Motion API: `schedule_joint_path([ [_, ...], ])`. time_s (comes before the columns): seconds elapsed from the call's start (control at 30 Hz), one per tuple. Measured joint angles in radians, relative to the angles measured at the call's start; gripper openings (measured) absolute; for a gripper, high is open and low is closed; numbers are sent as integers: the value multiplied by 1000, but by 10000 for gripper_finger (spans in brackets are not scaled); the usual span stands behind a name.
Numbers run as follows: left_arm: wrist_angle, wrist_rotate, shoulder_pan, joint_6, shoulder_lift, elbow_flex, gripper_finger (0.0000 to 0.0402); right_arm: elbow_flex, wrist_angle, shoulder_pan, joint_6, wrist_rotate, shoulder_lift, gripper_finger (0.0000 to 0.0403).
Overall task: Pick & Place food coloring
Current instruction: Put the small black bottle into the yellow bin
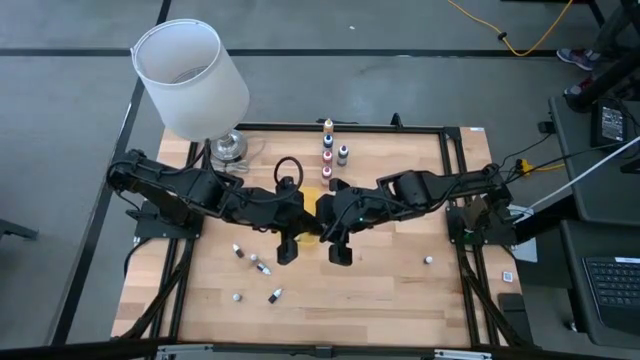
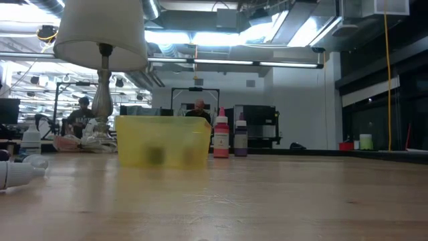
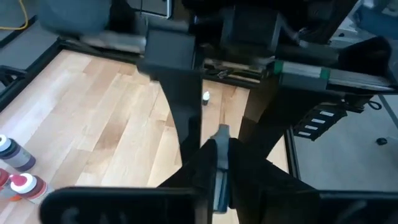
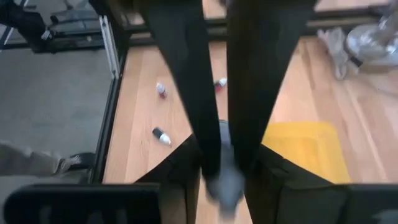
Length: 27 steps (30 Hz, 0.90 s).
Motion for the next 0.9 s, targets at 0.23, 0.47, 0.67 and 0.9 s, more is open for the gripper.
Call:
schedule_joint_path([
  [0.23, -3, 5, -1, 11, 0, 0, 2, 0, 8, -1, -31, 25, 0, 138],
  [0.47, -15, 28, -1, 20, 0, 0, 1, 0, 8, -1, -35, 27, 0, 172],
  [0.67, -18, 28, -1, 28, 0, 0, 1, 0, 7, 0, -37, 46, 0, 188],
  [0.9, -75, 18, 0, 0, 0, 0, 3, 0, -66, 1, 240, 79, 0, 191],
])
